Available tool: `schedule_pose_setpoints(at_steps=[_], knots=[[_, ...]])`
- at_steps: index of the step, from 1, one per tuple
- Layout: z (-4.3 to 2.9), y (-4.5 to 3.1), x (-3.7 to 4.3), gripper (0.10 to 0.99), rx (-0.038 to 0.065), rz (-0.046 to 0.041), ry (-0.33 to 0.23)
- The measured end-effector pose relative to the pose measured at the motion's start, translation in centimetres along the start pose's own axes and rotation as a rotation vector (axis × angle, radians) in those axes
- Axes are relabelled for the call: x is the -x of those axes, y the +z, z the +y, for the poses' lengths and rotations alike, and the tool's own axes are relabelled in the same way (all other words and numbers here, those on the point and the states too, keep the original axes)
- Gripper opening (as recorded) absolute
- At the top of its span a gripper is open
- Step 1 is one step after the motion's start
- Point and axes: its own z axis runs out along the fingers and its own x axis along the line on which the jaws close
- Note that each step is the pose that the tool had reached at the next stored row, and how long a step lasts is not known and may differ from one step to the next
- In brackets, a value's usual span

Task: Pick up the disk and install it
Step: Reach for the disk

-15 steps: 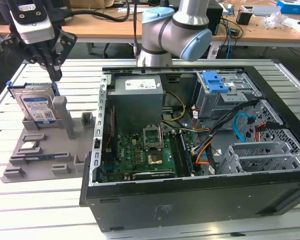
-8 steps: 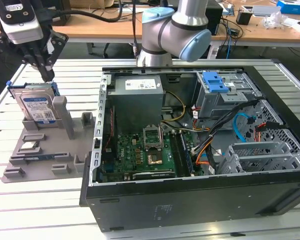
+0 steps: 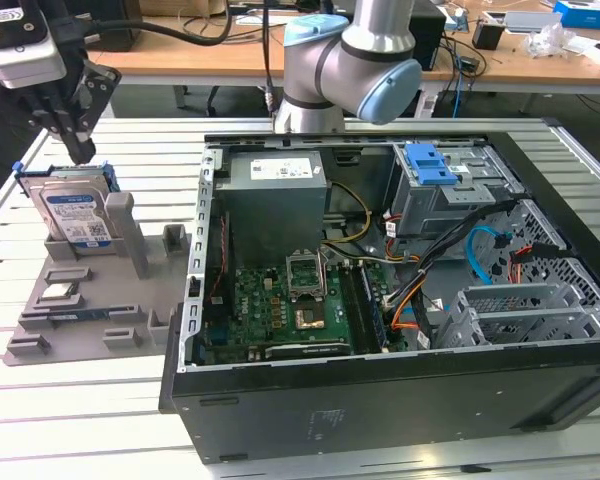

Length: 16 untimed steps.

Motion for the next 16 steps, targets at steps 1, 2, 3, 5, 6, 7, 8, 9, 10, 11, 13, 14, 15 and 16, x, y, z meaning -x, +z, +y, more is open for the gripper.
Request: schedule_pose_setpoints(at_steps=[1, 2, 3, 5, 6, 7, 8, 9, 10, 11, 13, 14, 15, 16], knots=[[-0.02, 0.0, -0.22, 0.106, 0.0, 0.0, 0.0], [-0.03, 0.01, -0.35, 0.106, 0.0, 0.0, 0.0], [-0.03, 0.0, -0.47, 0.106, 0.0, 0.0, 0.0], [-0.06, 0.01, -0.78, 0.106, 0.0, 0.0, 0.0], [-0.07, 0.01, -0.96, 0.106, 0.0, 0.0, 0.0], [-0.09, 0.01, -1.14, 0.106, 0.0, 0.0, 0.0], [-0.1, 0.02, -1.34, 0.106, 0.0, 0.0, 0.0], [-0.11, 0.04, -1.54, 0.106, 0.0, 0.0, 0.0], [-0.1, 0.12, -1.81, 0.106, 0.0, 0.0, 0.0], [-0.06, 0.19, -2.04, 0.106, -0.001, 0.0, 0.0], [0.14, 0.35, -2.46, 0.106, -0.001, -0.0002, 0.0], [0.25, 0.45, -2.74, 0.106, -0.002, -0.0001, 0.0], [0.38, 0.55, -3.1, 0.106, -0.003, -0.0002, 0.0], [0.45, 0.63, -3.41, 0.106, -0.004, -0.0002, 0.0]])
